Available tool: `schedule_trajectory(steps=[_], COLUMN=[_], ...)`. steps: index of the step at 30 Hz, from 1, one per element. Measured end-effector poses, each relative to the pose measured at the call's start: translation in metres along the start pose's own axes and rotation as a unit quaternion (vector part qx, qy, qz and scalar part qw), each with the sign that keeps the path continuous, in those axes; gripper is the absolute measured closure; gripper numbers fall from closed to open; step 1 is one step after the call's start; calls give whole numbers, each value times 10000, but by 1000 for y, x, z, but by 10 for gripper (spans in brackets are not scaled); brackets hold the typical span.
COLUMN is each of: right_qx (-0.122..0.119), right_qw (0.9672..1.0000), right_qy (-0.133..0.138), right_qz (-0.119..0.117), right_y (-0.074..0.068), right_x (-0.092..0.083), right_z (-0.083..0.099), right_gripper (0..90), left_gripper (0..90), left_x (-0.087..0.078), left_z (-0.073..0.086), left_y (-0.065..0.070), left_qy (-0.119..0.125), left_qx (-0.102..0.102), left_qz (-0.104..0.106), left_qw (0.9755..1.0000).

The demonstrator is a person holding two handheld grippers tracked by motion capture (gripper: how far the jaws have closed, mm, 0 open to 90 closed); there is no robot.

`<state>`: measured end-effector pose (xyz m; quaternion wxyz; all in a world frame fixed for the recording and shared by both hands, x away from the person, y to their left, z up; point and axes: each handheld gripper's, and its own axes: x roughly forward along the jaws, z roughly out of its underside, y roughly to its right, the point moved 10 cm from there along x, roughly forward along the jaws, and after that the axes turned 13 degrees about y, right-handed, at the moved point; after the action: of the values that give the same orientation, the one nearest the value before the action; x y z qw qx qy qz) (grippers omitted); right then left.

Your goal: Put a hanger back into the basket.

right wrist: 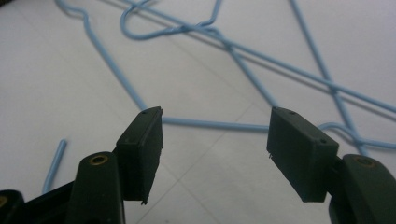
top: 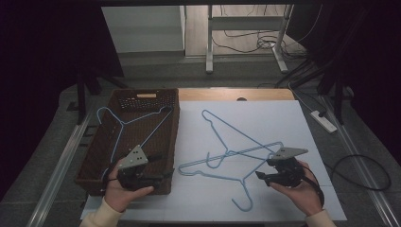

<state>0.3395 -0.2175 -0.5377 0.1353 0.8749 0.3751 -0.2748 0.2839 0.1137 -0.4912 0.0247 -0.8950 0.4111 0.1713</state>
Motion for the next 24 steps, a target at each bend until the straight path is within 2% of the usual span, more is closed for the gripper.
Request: schedule_trajectory(steps=[4, 10, 14, 16, 17, 18, 21, 24], right_qx=[34, 88, 216, 229, 247, 247, 290, 288], right_qw=[9994, 9971, 9935, 9929, 9913, 9913, 9887, 9867], right_qy=[-335, -761, -1117, -1164, -1293, -1293, -1473, -1594], right_qz=[-95, -53, -11, -14, -8, -8, -7, 92], right_y=[-16, -33, -48, -50, -56, -56, -64, -68], right_x=[4, 6, 8, 8, 8, 8, 10, 12], right_z=[5, 13, 24, 25, 30, 30, 35, 38], right_gripper=[380, 408, 450, 455, 469, 469, 486, 513], left_gripper=[313, 314, 314, 314, 314, 314, 314, 314], left_x=[1, 2, 2, 3, 3, 3, 3, 3], left_z=[2, 2, 3, 4, 4, 4, 4, 4], left_y=[1, 1, 2, 3, 3, 3, 4, 4], left_qy=[-16, -24, -37, -36, -39, -39, -48, -39], left_qx=[2, 0, 16, 19, 26, 26, 44, 51], left_qz=[24, 63, 106, 118, 143, 143, 168, 181], left_qw=[10000, 10000, 9999, 9999, 9999, 9999, 9998, 9998])
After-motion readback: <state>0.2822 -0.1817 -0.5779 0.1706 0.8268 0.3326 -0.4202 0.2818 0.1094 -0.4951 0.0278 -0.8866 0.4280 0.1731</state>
